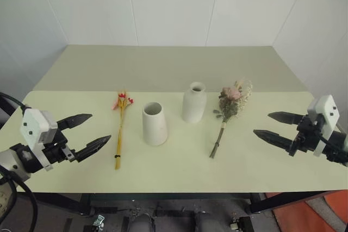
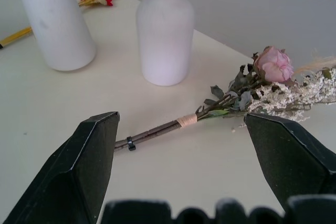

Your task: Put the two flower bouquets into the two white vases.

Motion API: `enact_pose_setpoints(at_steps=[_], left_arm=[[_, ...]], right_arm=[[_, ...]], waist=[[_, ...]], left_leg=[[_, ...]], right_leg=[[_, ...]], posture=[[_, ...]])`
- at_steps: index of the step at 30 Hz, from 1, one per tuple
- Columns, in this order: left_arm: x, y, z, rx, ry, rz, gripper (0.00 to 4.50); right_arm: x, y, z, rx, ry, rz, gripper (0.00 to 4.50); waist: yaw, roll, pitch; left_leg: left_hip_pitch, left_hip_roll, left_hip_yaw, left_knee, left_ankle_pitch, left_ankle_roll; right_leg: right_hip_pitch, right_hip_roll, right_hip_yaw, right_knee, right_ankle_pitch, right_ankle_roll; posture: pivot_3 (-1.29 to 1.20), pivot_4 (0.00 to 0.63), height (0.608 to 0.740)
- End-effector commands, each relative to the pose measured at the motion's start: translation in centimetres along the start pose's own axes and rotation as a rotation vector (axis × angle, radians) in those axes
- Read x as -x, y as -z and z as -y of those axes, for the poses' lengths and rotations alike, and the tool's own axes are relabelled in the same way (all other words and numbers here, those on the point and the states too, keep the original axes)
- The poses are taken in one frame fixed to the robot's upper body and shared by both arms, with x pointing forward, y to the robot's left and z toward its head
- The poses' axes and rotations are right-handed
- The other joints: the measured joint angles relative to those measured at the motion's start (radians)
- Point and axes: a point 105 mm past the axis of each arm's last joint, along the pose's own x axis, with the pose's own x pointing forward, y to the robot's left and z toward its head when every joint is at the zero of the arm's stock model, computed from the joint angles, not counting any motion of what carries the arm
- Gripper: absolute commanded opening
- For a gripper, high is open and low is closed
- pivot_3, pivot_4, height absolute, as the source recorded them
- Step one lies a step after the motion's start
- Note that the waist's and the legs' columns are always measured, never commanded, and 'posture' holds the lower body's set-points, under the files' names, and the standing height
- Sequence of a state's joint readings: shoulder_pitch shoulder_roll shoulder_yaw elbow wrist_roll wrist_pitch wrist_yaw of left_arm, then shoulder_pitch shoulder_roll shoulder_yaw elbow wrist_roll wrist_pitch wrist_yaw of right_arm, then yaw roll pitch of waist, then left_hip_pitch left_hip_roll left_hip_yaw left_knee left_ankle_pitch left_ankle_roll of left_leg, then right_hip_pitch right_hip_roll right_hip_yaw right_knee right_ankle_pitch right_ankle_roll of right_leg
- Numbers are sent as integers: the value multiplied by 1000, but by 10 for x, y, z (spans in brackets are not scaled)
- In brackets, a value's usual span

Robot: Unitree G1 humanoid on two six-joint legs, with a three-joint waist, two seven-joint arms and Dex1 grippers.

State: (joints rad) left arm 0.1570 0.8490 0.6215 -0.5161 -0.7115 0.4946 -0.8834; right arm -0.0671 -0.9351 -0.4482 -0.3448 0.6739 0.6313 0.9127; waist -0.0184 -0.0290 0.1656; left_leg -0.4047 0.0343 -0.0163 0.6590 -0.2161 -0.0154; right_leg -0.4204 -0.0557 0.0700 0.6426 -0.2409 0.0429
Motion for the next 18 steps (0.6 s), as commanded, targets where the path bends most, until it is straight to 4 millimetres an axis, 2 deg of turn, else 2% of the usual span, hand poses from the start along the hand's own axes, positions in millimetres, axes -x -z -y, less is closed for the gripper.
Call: enact_pose_setpoints(at_steps=[1,8,11,12,15,18], left_arm=[[1,-10,-1,-45,6,23,4470],[-1,-12,0,-49,11,32,4470],[-2,-15,-2,-57,17,39,4470],[-3,-16,-3,-58,21,43,4470],[-8,-26,-5,-62,77,88,4470],[-13,-34,-8,-69,115,114,4470]], right_arm=[[0,-7,-3,37,-11,5,4500],[-3,-13,-2,3,-10,38,4500],[-10,-10,0,-29,6,-1,4500],[-13,-8,2,-51,21,-22,4500],[-33,4,10,-264,33,-195,4500],[-45,5,13,-366,26,-300,4500]], waist=[[0,0,0],[1,0,0],[0,0,0],[-2,0,0],[-9,0,0],[-14,-1,1]], left_leg=[[0,0,0,0,0,0],[0,0,0,0,0,0],[0,0,0,0,0,0],[0,0,0,0,0,0],[1,0,1,0,0,0],[0,0,1,0,0,0]], right_leg=[[0,0,0,0,0,0],[0,0,0,0,1,1],[0,0,0,0,1,1],[0,0,0,0,1,1],[0,0,1,1,1,1],[-1,0,1,1,2,-4]], posture=[[0,150,740],[0,150,740],[0,150,740],[0,150,740],[0,150,740],[0,150,740]])
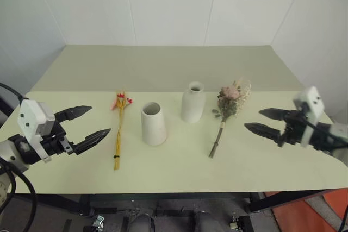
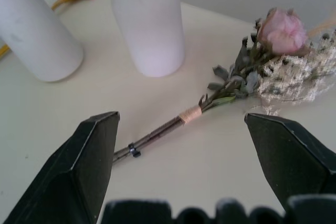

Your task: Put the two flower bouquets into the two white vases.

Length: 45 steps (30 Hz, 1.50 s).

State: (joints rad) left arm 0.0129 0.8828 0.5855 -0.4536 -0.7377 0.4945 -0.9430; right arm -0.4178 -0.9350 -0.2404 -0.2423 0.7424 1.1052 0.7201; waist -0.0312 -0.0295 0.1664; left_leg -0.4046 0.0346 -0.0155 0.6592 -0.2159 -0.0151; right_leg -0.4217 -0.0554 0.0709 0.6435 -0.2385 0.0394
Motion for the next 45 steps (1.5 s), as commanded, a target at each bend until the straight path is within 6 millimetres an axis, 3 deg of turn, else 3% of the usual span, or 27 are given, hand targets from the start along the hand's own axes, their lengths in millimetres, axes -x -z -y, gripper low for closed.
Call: enact_pose_setpoints(at_steps=[1,4,8,18,21,24,32,36,39,45], left_arm=[[-4,-15,-4,-34,61,44,4470],[-10,-21,-7,-45,115,69,4470],[-12,-22,-9,-55,134,70,4470],[-12,-19,-7,-56,134,78,4470],[-11,-18,-6,-59,131,75,4500],[-10,-19,-5,-63,127,73,4500],[-10,-18,-4,-69,118,71,4500],[-11,-20,-7,-72,119,77,4500],[-13,-20,-9,-73,127,76,4500],[-18,-19,-12,-69,144,85,4500]], right_arm=[[-11,0,7,-142,30,-143,4500],[-30,0,9,-240,55,-281,4500],[-47,-5,5,-252,52,-326,4500],[-104,10,10,-381,125,-445,4500],[-111,12,17,-396,171,-440,3832],[-113,2,24,-392,195,-381,2881],[-91,-38,37,-453,218,-159,226],[-70,-79,38,-368,231,131,205],[-53,-116,33,-212,271,409,205],[-36,-181,-10,-82,133,800,205]], waist=[[-3,0,0],[-10,-1,0],[-11,-1,1],[-15,0,1],[-15,-1,1],[-15,-1,1],[-15,0,1],[-14,0,1],[-14,0,1],[-30,0,1]], left_leg=[[0,0,0,0,0,0],[-2,0,0,0,0,0],[-3,0,0,-2,-1,1],[-5,0,0,-2,-1,2],[-4,0,0,-2,-1,2],[-3,0,0,-2,-1,2],[-4,0,0,-3,-1,2],[-4,0,-1,-3,-1,2],[-4,0,-1,-3,-1,2],[-3,0,-1,-3,-1,2]], right_leg=[[0,0,0,0,0,1],[-1,0,0,0,3,-2],[-2,0,0,-2,3,-3],[-4,0,-1,-1,3,-2],[-4,0,-1,-1,3,-2],[-2,0,-1,-1,3,-2],[-4,0,-1,0,3,-2],[-4,0,-1,0,3,-2],[-4,0,-1,0,3,-2],[-4,0,-1,2,3,-2]], posture=[[0,150,740],[0,150,740],[0,150,740],[0,150,740],[0,150,740],[0,150,740],[0,150,740],[0,150,740],[0,150,740],[0,150,740]])
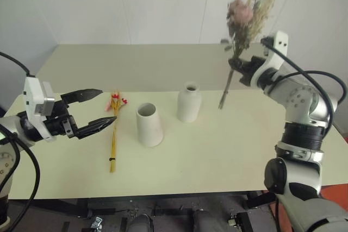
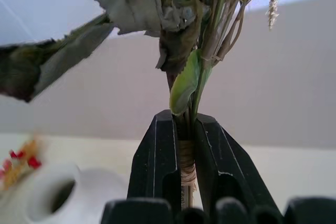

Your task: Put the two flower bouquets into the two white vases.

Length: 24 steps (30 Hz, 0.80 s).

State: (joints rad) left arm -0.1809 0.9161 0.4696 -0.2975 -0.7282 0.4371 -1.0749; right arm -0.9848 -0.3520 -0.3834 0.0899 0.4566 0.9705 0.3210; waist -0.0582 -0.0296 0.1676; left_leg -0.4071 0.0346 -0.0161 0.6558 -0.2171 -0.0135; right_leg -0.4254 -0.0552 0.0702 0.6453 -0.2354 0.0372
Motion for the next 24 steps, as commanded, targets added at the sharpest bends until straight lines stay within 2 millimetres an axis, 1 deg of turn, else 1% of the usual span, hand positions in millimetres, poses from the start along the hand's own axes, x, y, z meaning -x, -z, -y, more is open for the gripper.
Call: enact_pose_setpoints(at_steps=[1,3,5,7,9,13,16,18,24], left_arm=[[-1,-6,-2,-33,11,14,4500],[-2,-9,-3,-21,12,29,4500],[-2,-12,-5,-12,9,41,4500],[-2,-10,-5,-27,13,20,4500],[-1,-10,-4,-28,13,17,4500],[0,-11,-2,-26,4,20,4500],[2,-11,-1,-29,-2,14,4500],[3,-11,0,-30,-9,10,4500],[4,-11,1,-28,-11,3,4500]], right_arm=[[3,-55,-46,96,-157,296,205],[0,-62,-60,96,-199,363,205],[-4,-66,-69,102,-221,407,205],[-9,-67,-77,111,-244,428,205],[-13,-65,-83,104,-267,430,205],[-22,-53,-94,106,-308,398,205],[-28,-34,-94,129,-310,356,205],[-31,-22,-89,142,-293,328,205],[-33,-6,-80,163,-266,287,205]], waist=[[-6,0,0],[-10,0,0],[-12,0,0],[-11,0,0],[-11,0,0],[-11,1,0],[-11,1,0],[-11,1,0],[-11,1,1]], left_leg=[[0,0,0,0,0,0],[0,0,0,-1,0,0],[0,0,0,-1,0,0],[0,0,0,-1,0,0],[0,0,0,-1,0,0],[1,0,-1,-1,0,0],[1,0,-1,-2,0,0],[1,0,-1,-3,0,0],[1,0,-1,-3,0,-1]], right_leg=[[0,0,0,0,0,0],[0,0,0,0,0,0],[0,0,0,0,0,0],[0,0,0,1,0,0],[0,0,0,1,0,0],[0,0,0,1,0,0],[-1,0,0,1,0,0],[0,0,0,1,0,0],[-1,0,-1,1,0,-1]], posture=[[0,150,740],[0,150,740],[0,150,740],[0,150,740],[0,150,740],[0,150,740],[0,150,740],[0,150,740],[0,150,740]])
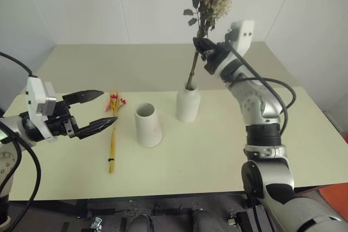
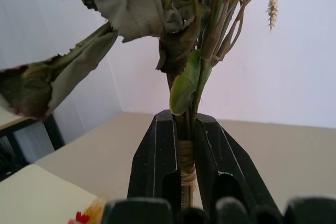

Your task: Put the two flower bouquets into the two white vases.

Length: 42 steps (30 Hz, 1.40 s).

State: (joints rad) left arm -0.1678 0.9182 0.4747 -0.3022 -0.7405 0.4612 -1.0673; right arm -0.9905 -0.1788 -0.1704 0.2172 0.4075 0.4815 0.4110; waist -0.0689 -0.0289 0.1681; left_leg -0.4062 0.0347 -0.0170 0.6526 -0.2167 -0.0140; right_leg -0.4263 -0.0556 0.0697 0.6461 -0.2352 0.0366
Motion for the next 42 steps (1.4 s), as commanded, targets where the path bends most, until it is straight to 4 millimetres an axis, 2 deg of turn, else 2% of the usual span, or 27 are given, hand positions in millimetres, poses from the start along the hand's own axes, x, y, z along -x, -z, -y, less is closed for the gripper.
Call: enact_pose_setpoints(at_steps=[1,8,9,16,19,20,25,30,34,39,42], left_arm=[[3,-14,1,-57,-8,13,4500],[3,-15,0,-61,-10,11,4500],[2,-14,0,-64,-13,9,4500],[3,-8,-3,-49,-68,-26,4500],[3,7,-15,-15,-180,-160,4500],[4,12,-19,-5,-214,-203,4500],[6,40,-33,117,-384,-450,4500],[-4,71,-29,288,-449,-675,4500],[-21,93,-32,376,-496,-765,4500],[-35,128,-42,362,-545,-896,4500],[-39,134,-52,354,-573,-910,3933]], right_arm=[[2,-18,-3,52,-10,70,205],[10,-7,-4,80,-17,50,205],[12,-4,-4,83,-19,44,927],[31,2,-3,128,-40,14,3223],[46,1,-9,189,-98,-22,4342],[52,1,-12,221,-128,-41,4464],[88,4,-22,309,-310,-180,4464],[117,-2,-27,319,-483,-270,4464],[127,-8,-31,322,-576,-291,4464],[131,-15,-33,334,-634,-290,4464],[136,-19,-33,326,-671,-298,4500]], waist=[[0,0,0],[0,0,0],[0,0,0],[1,0,0],[1,0,0],[1,0,0],[9,-1,1],[17,-2,1],[21,-3,2],[24,-4,2],[29,-4,3]], left_leg=[[0,0,0,0,0,0],[0,0,0,-1,0,0],[0,0,0,-1,0,0],[0,0,0,-1,0,0],[0,0,0,-1,0,0],[0,0,-1,-1,0,0],[1,0,-1,-1,0,0],[2,-1,-1,-1,0,0],[2,-1,-2,-1,0,0],[2,-1,-2,-1,0,0],[1,-2,-3,-1,0,-1]], right_leg=[[0,0,0,0,0,0],[0,0,0,0,0,0],[0,0,0,0,0,0],[0,0,0,0,0,0],[0,0,0,0,0,0],[0,0,0,0,0,0],[1,0,0,-1,0,1],[2,0,-1,-1,-1,2],[2,1,0,-1,-1,2],[2,1,0,0,0,1],[2,1,-1,-1,0,1]], posture=[[0,150,740],[0,150,740],[0,150,740],[0,150,740],[0,150,740],[0,150,740],[0,150,740],[0,150,740],[0,150,740],[0,150,740],[0,150,740]])
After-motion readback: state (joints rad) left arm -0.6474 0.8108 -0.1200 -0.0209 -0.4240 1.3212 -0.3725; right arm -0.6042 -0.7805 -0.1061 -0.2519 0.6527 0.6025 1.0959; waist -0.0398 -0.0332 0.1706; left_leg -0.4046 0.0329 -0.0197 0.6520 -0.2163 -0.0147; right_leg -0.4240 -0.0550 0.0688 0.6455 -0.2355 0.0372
